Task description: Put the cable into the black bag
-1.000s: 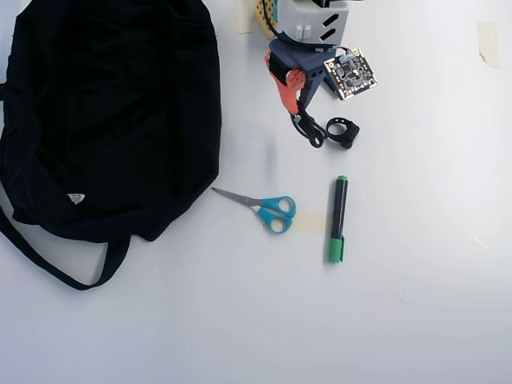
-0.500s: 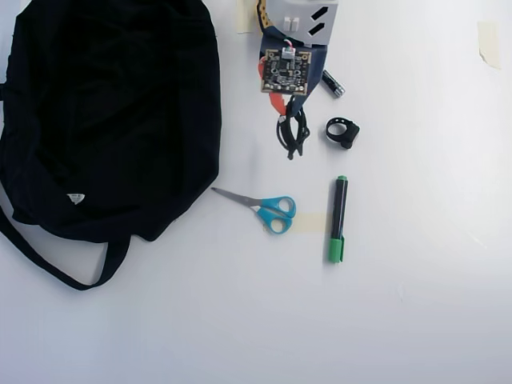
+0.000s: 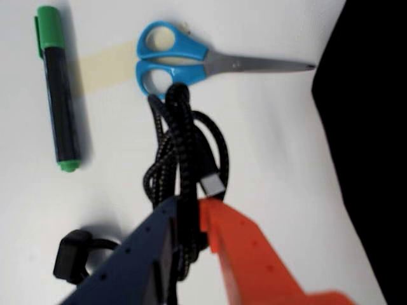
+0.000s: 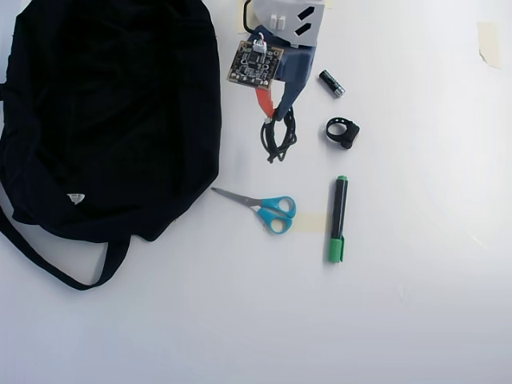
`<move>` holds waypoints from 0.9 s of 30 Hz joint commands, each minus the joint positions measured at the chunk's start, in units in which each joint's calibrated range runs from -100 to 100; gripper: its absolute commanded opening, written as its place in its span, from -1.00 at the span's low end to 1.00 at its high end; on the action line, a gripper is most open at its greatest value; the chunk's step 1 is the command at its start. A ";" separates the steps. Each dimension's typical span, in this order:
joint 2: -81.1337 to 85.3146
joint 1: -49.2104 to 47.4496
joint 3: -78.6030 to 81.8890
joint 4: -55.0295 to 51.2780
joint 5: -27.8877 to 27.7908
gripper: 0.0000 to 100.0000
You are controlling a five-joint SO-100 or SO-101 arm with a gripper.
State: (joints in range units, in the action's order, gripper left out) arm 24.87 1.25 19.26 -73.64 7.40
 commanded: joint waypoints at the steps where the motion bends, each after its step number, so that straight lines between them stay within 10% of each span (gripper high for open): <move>1: 1.28 2.57 -1.56 0.94 0.10 -0.96; 27: 0.94 30.84 0.06 6.19 -0.53 -0.96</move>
State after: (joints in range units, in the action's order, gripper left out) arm 24.87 28.51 19.89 -70.80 7.06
